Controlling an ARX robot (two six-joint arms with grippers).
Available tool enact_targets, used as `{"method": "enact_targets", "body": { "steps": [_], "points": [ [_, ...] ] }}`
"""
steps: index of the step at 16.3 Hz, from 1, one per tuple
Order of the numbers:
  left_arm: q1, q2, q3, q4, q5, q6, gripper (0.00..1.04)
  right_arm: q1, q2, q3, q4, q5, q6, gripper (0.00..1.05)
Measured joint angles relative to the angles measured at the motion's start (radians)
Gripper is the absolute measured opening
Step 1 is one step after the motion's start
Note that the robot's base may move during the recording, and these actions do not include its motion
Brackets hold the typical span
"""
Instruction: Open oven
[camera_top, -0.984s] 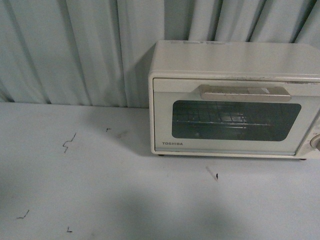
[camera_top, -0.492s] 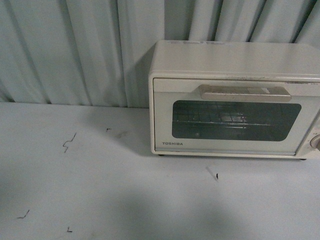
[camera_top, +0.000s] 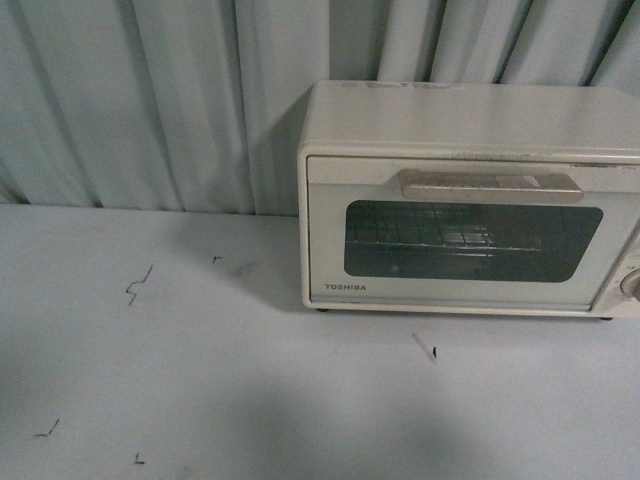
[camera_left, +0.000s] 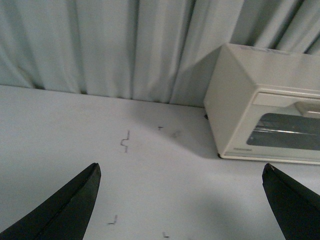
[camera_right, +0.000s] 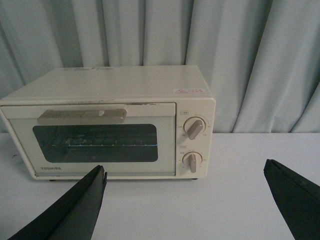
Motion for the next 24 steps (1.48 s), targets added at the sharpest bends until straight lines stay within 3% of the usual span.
{"method": "enact_targets", "body": {
  "steps": [4,11,17,21,23,24],
  "points": [
    [-0.082,0.441,0.18,0.083,-0.076,-0.136,0.98,0.0,0.0,0.0,0.0,0.0,0.0,0.98],
    [0.005,0.908,0.414,0.162,-0.042,-0.288,0.98,0.0,0.0,0.0,0.0,0.0,0.0,0.98],
    [0.026,1.078,0.54,0.166,0.017,-0.335,0.98,0.0,0.0,0.0,0.0,0.0,0.0,0.98],
    [0.032,1.152,0.575,0.193,-0.013,-0.249,0.98,0.0,0.0,0.0,0.0,0.0,0.0,0.98],
    [0.051,1.166,0.586,0.212,-0.041,-0.122,0.98,0.0,0.0,0.0,0.0,0.0,0.0,0.98],
    [0.043,1.173,0.583,0.29,-0.103,-0.01,0.98,0.0,0.0,0.0,0.0,0.0,0.0,0.98]
  ]
}}
